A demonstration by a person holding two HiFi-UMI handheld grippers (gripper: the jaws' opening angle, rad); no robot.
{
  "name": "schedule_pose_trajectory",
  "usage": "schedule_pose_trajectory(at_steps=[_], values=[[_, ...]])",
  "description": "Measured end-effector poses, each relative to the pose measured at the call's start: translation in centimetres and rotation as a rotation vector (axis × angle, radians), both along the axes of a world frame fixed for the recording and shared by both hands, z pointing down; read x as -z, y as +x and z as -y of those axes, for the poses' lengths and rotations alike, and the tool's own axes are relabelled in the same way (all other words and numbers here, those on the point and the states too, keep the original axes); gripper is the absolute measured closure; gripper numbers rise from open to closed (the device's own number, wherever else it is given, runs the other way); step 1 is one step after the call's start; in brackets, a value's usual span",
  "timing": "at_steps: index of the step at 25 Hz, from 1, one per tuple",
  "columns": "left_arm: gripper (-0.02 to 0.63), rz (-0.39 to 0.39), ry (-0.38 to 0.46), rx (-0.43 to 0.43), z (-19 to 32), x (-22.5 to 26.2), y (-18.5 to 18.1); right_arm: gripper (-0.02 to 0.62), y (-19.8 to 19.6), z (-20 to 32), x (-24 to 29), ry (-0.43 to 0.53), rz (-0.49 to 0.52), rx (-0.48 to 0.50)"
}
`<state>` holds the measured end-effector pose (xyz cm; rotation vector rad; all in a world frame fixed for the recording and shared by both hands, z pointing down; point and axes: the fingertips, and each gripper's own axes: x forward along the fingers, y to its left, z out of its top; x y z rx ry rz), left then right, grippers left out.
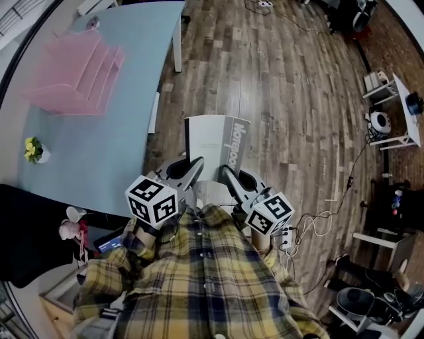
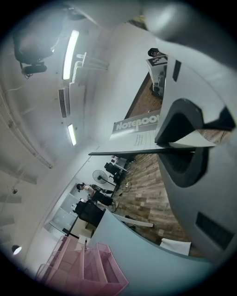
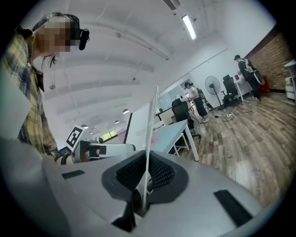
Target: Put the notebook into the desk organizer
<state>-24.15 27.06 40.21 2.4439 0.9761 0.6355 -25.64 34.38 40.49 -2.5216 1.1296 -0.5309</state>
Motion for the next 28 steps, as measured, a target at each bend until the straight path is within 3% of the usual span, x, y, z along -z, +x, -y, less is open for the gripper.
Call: schedule_pose_trajectory(at_steps=[16,28], values=[[0.574,0.026,0.007,0.048,5.5,-0.2,16.7,0.577,17.1,5.4,-0.3,0.014,0.016,0.047],[0.575,0.050,-0.033,0.166,12.5,-0.8,23.3,0.577,24.5,12.4,-0.7,-0.009,0.048,0.154]])
